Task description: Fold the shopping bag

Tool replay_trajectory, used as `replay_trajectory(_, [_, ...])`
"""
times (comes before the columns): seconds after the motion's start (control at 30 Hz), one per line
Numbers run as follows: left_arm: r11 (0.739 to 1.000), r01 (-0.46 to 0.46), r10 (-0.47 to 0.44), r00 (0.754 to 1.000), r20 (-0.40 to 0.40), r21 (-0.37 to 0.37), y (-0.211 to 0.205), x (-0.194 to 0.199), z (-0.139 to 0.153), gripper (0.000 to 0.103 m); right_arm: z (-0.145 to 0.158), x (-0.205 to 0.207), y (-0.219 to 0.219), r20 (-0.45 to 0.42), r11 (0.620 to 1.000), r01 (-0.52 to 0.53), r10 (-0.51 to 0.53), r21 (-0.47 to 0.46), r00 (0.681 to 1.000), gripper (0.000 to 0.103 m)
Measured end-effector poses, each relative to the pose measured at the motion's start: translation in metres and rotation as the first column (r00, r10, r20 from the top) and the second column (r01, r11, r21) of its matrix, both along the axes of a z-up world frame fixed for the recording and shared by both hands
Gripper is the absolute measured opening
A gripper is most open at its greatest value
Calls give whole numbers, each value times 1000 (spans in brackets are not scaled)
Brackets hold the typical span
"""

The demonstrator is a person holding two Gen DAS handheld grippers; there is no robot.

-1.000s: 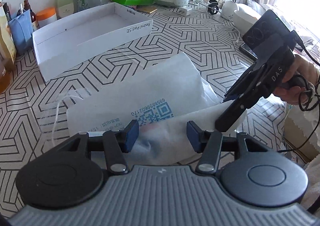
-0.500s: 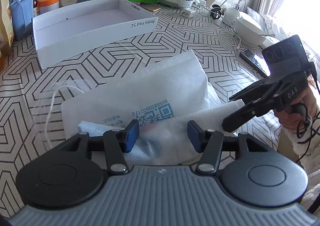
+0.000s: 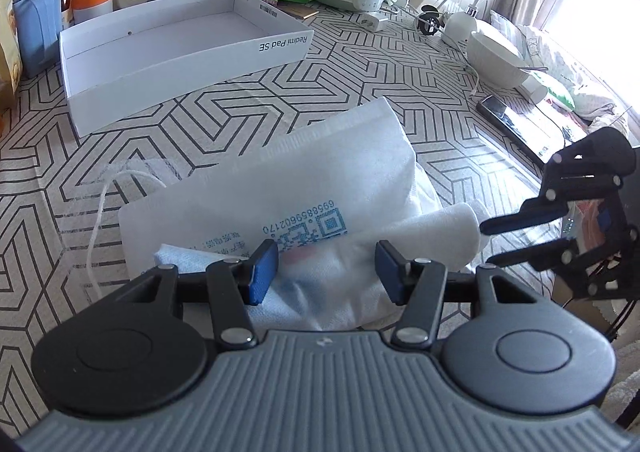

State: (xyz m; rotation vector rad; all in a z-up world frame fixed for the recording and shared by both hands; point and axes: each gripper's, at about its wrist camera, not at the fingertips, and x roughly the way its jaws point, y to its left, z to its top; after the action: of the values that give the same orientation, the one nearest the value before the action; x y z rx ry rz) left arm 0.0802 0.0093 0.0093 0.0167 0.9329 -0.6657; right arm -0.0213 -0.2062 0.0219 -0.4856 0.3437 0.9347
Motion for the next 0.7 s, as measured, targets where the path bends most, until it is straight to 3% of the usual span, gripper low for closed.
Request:
replay_trajectory(0.17, [999,-1,1,1000,-17,-45,6,6,-4,55,-16,7,21,76,997,-34,40,-69,996,32])
replay_trajectory(0.27, [998,-3,2,1000,-25,-60,8,9,-5,55,-22,13,27,55,994,-70,75,-89,996,42])
replay_trajectory(0.47, [995,-7,3,999,-44,-103,18,15,-6,52,-29,27,26,-9,998,-39,39,-58,999,41])
replay_trajectory(0.6, [984,-47,37,997,-62,-170,39,18,-11,37,-28,36,23,-60,999,-13,12,-32,998,40])
replay_trajectory(0.7, [974,-80,61,993,-97,-211,50,23,-14,32,-26,38,23,-74,999,-6,4,-32,997,40])
